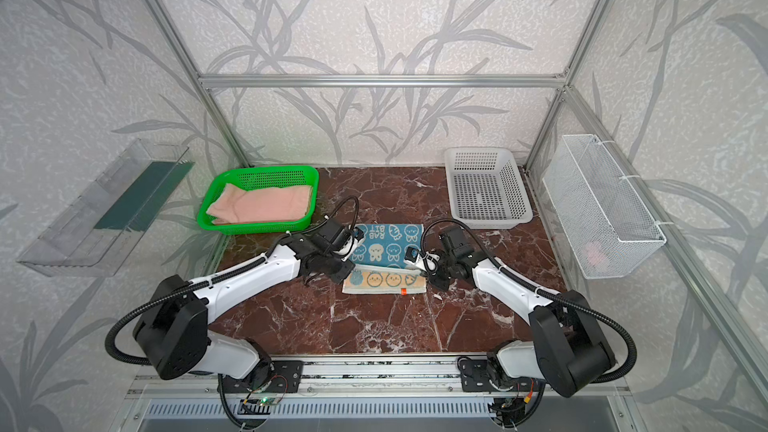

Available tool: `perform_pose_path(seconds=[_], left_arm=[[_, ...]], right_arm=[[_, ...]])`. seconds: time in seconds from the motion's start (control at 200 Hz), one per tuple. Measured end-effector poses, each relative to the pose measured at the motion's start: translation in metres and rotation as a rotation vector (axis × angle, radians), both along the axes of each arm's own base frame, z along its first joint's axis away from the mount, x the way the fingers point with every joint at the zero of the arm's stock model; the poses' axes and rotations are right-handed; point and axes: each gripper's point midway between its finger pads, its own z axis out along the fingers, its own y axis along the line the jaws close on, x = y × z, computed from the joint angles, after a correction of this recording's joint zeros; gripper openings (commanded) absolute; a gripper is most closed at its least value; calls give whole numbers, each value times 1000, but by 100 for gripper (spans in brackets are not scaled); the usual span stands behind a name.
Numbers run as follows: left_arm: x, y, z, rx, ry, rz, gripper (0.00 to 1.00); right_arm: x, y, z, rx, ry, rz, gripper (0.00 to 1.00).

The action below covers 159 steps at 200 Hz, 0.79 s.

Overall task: Fold and stack the towels
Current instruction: 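Fold the held edge over the towel toward the robot with both grippers, then release, then move both grippers to the folded towel's far edge and open them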

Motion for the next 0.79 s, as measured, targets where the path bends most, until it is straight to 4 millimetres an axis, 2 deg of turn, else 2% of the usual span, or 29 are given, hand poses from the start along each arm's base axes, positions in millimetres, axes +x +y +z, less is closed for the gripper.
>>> perform_pose_path(seconds=[0.175,0.31,0.42,0.535,0.575,0.59,0.595,0.605,0.72,0.795], left_arm=[[-6,-5,-9,39,10,-39,0],[-10,-4,-17,77,23,-55,5],[-15,1,-26,119,57,-61,22],[-24,4,-32,148,92,-77,37],[-27,4,-31,153,101,-87,53],[-28,3,-31,150,105,-85,86],[-28,3,-31,151,106,-90,92],[-29,3,-31,153,105,-97,98],[-33,-4,-23,143,112,-117,99],[-32,-8,-12,117,88,-123,99]], right_arm=[[-7,-4,-16,-65,39,6,8],[-11,-3,-21,-95,47,21,21],[-14,-4,-24,-122,51,29,32],[-18,-8,-26,-160,60,32,39],[-19,-10,-26,-178,63,34,40],[-19,-10,-25,-182,63,34,40],[-19,-10,-25,-185,63,34,40],[-19,-11,-25,-187,63,33,40],[-17,-11,-14,-205,46,33,42],[-15,-10,1,-190,13,30,44]])
